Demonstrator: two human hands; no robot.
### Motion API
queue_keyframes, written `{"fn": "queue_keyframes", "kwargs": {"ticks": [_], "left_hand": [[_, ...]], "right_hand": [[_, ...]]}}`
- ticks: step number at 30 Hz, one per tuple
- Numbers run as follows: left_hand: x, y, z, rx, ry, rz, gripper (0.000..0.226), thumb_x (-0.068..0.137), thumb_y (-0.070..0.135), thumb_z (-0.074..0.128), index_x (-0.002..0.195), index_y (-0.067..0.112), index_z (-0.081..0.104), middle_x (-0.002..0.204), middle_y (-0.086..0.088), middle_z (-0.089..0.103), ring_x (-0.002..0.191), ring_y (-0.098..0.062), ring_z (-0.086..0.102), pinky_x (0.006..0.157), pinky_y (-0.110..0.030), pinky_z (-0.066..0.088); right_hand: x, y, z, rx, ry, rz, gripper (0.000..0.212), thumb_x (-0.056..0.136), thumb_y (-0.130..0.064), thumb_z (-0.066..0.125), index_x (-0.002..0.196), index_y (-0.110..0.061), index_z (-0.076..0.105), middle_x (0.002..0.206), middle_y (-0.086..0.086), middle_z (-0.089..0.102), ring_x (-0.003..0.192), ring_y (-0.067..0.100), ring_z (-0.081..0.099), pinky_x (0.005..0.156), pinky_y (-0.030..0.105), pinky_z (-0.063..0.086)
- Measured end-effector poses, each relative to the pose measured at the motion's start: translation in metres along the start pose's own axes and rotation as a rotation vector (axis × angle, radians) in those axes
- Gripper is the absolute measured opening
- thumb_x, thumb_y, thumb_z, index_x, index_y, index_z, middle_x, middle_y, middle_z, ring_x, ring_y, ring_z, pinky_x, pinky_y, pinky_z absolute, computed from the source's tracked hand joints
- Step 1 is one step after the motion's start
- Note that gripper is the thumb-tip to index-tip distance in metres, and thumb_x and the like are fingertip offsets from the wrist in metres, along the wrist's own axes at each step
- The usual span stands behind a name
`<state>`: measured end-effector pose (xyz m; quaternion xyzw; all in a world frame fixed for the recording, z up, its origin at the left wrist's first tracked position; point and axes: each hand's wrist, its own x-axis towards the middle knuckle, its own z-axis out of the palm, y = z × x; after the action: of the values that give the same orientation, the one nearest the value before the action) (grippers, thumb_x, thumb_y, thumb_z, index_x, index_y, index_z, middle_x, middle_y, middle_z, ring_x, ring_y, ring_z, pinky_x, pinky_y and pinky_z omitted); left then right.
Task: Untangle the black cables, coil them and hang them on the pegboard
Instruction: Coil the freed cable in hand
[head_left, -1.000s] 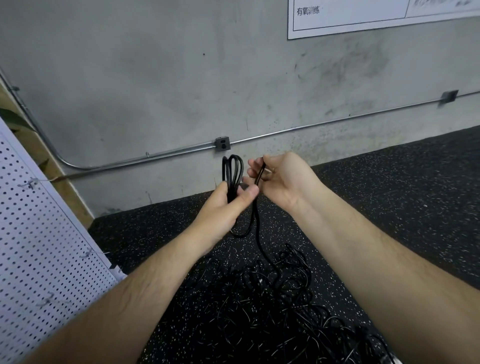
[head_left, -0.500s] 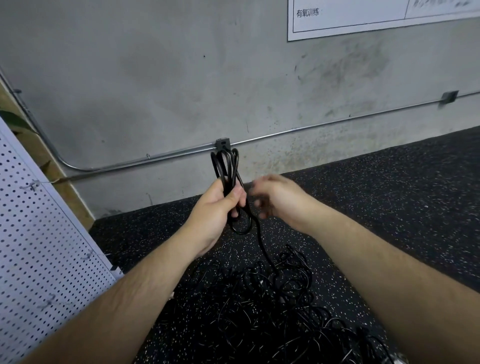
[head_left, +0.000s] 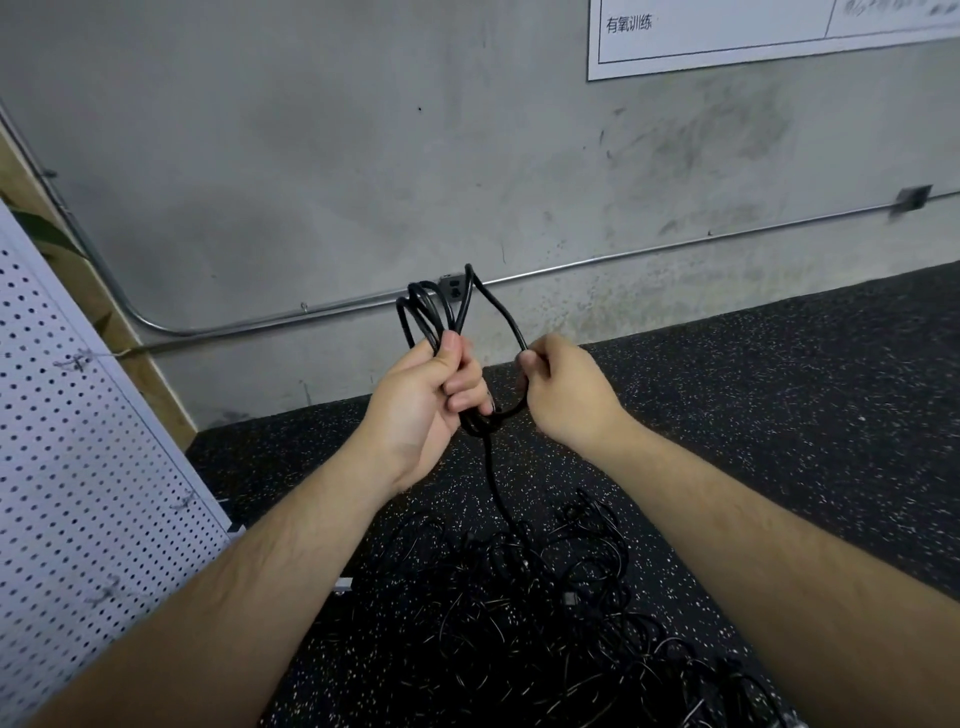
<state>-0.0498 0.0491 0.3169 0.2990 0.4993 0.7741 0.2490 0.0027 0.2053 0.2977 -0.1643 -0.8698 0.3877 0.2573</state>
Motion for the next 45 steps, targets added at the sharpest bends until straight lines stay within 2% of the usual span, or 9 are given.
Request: {"fn": "queue_keyframes", "kwargs": {"ticks": [5, 10, 14, 17, 23, 31, 39, 42, 45], "left_hand": [[0.002, 0.005, -0.008, -0.076, 0.031, -0.015, 0.03, 0.109, 0.022, 0.037, 0.082, 0.012, 0.047, 0.062, 0.003, 0.024, 0.051, -0.011, 0.023, 0.055, -0.027, 0.036], [0.004, 0.007, -0.017, -0.105, 0.075, -0.017, 0.032, 0.109, 0.024, 0.036, 0.081, 0.013, 0.046, 0.061, 0.004, 0.023, 0.05, -0.01, 0.022, 0.052, -0.025, 0.034], [0.008, 0.014, -0.026, -0.129, 0.105, 0.001, 0.032, 0.109, 0.024, 0.035, 0.081, 0.014, 0.045, 0.058, 0.007, 0.027, 0.048, -0.008, 0.022, 0.051, -0.024, 0.031], [0.006, 0.019, -0.032, -0.115, 0.127, 0.008, 0.032, 0.11, 0.025, 0.034, 0.082, 0.014, 0.045, 0.058, 0.008, 0.028, 0.048, -0.008, 0.023, 0.051, -0.024, 0.031], [0.007, 0.013, -0.036, 0.08, 0.161, 0.062, 0.032, 0.111, 0.025, 0.034, 0.082, 0.016, 0.044, 0.055, 0.009, 0.03, 0.048, -0.008, 0.025, 0.052, -0.025, 0.032], [0.01, -0.014, -0.042, 0.671, 0.139, 0.075, 0.026, 0.112, 0.024, 0.035, 0.087, 0.023, 0.044, 0.064, 0.011, 0.037, 0.053, -0.003, 0.036, 0.06, -0.025, 0.04], [0.005, -0.024, -0.011, 0.737, 0.194, 0.109, 0.024, 0.109, 0.038, 0.039, 0.102, 0.018, 0.05, 0.08, -0.009, 0.067, 0.058, -0.007, 0.048, 0.065, -0.044, 0.047], [0.002, -0.026, 0.009, 0.69, 0.173, 0.135, 0.019, 0.111, 0.03, 0.038, 0.107, 0.015, 0.05, 0.059, 0.012, 0.063, 0.051, 0.002, 0.05, 0.058, -0.023, 0.043], [-0.003, -0.029, 0.019, 0.579, 0.145, 0.11, 0.016, 0.111, 0.026, 0.039, 0.108, 0.018, 0.052, 0.065, 0.01, 0.062, 0.052, -0.001, 0.047, 0.061, -0.024, 0.042]], "right_hand": [[-0.006, -0.005, 0.01, 0.101, -0.12, -0.011, 0.022, 0.107, -0.032, 0.047, 0.111, -0.015, 0.06, 0.09, -0.002, 0.065, 0.065, 0.009, 0.059, 0.06, 0.026, 0.047], [-0.021, 0.003, 0.002, 0.374, -0.568, 0.128, 0.086, 0.074, -0.087, 0.049, 0.135, -0.027, 0.046, 0.118, -0.008, 0.066, 0.104, 0.01, 0.068, 0.089, 0.03, 0.057], [-0.033, 0.025, 0.013, 0.047, -1.039, 0.113, 0.053, 0.088, -0.045, 0.073, 0.135, -0.028, 0.054, 0.123, -0.016, 0.064, 0.114, 0.007, 0.06, 0.092, 0.024, 0.043], [-0.047, 0.055, 0.039, -0.248, -1.156, 0.1, 0.022, 0.098, -0.025, 0.066, 0.12, -0.023, 0.067, 0.113, -0.01, 0.066, 0.103, 0.011, 0.06, 0.083, 0.024, 0.046], [-0.04, 0.078, 0.037, -0.275, -0.736, 0.195, 0.014, 0.103, -0.024, 0.058, 0.093, -0.02, 0.066, 0.1, 0.003, 0.072, 0.081, 0.015, 0.067, 0.069, 0.027, 0.055], [-0.009, 0.016, -0.019, 0.281, -0.132, 0.203, 0.01, 0.099, -0.017, 0.064, 0.105, -0.009, 0.067, 0.088, 0.006, 0.07, 0.064, 0.017, 0.07, 0.062, 0.029, 0.062], [0.003, -0.056, -0.029, 0.768, -0.07, 0.044, 0.008, 0.097, -0.008, 0.065, 0.092, -0.002, 0.066, 0.079, 0.009, 0.06, 0.065, 0.015, 0.058, 0.059, 0.025, 0.055], [0.005, -0.059, -0.028, 0.916, -0.079, 0.098, 0.006, 0.099, -0.005, 0.063, 0.095, -0.001, 0.065, 0.081, 0.008, 0.061, 0.06, 0.011, 0.06, 0.065, 0.025, 0.058], [0.005, -0.052, -0.028, 0.981, -0.085, 0.131, 0.012, 0.099, -0.003, 0.061, 0.108, 0.003, 0.064, 0.087, 0.009, 0.066, 0.063, 0.011, 0.064, 0.072, 0.026, 0.059]]}}
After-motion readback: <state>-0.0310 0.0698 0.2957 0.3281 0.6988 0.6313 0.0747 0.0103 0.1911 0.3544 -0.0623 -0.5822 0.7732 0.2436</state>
